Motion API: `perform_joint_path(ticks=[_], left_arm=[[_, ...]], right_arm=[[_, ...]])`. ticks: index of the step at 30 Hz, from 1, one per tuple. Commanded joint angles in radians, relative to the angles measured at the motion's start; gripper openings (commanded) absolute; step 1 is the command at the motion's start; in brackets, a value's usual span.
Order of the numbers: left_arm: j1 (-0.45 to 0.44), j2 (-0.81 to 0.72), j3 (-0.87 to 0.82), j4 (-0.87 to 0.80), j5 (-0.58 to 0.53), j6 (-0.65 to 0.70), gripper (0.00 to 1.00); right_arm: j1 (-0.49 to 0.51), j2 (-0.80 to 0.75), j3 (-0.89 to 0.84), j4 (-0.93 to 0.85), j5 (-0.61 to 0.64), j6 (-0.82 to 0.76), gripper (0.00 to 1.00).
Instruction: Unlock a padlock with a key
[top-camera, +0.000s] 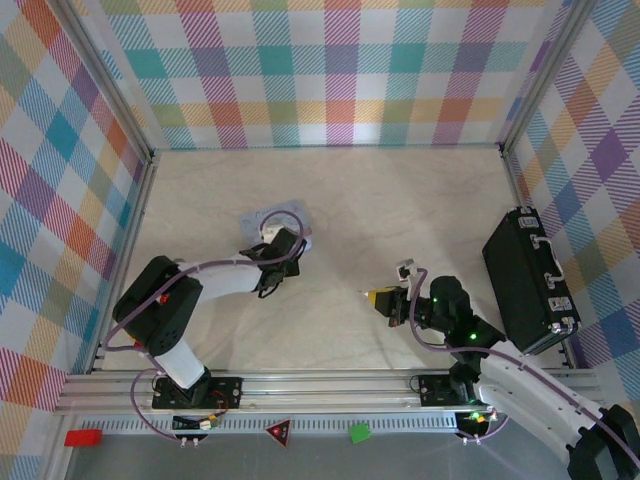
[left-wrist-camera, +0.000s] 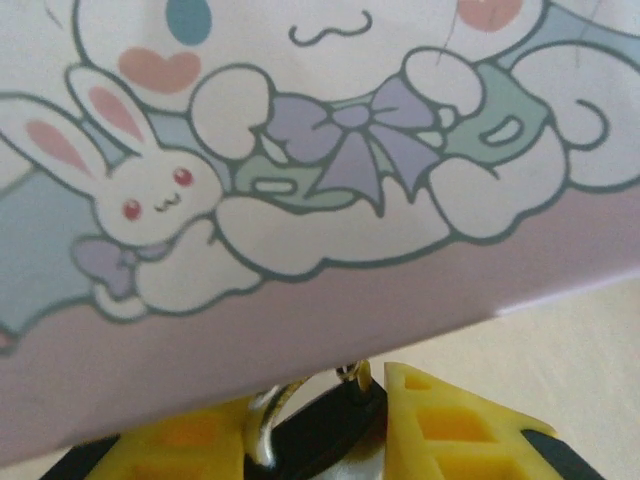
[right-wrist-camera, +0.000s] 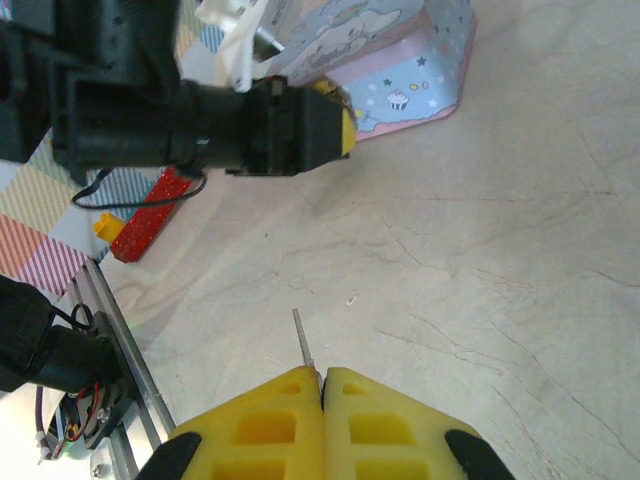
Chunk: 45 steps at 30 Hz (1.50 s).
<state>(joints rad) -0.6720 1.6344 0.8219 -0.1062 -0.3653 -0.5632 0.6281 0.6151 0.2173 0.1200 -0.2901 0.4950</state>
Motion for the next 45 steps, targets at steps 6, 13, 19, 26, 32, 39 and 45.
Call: perform_joint_path(ticks=[6,13,19,26,32,39,45], left_arm=[[-0.119,-0.124,-0.102,-0.032,0.085,-0.028,0.23],[-0.2,-0.123,-0.173,0.037,0.107,-0.102,0.26],[-0.176,-0.292,-0.306,0.181,0.038,-0.081,0.49],[-0.003,-0.438,-0.509,0.491,0.133,-0.126,0.55],[0.086,-0.356,-0.48,0.604,0.321,-0.115,0.54],[0.163,-0.196,-0.498,0.763,0.382,-0.188,0.48],[0.164,-0.052,-0.445,0.814,0.39,-0.169,0.45]], right_arm=[[-0.001,0.025,0.03,0.071,0.027,0.079,0.0],[-0.001,0.097,0.004,0.186,0.035,0.162,0.0],[-0.001,0.118,0.027,0.176,0.028,0.158,0.0],[-0.001,0.118,0.028,0.198,0.021,0.177,0.0],[-0.001,0.102,0.028,0.195,0.006,0.18,0.0],[-0.002,0.059,0.016,0.186,0.012,0.19,0.0],[-0.001,0.045,0.014,0.176,0.006,0.195,0.0]])
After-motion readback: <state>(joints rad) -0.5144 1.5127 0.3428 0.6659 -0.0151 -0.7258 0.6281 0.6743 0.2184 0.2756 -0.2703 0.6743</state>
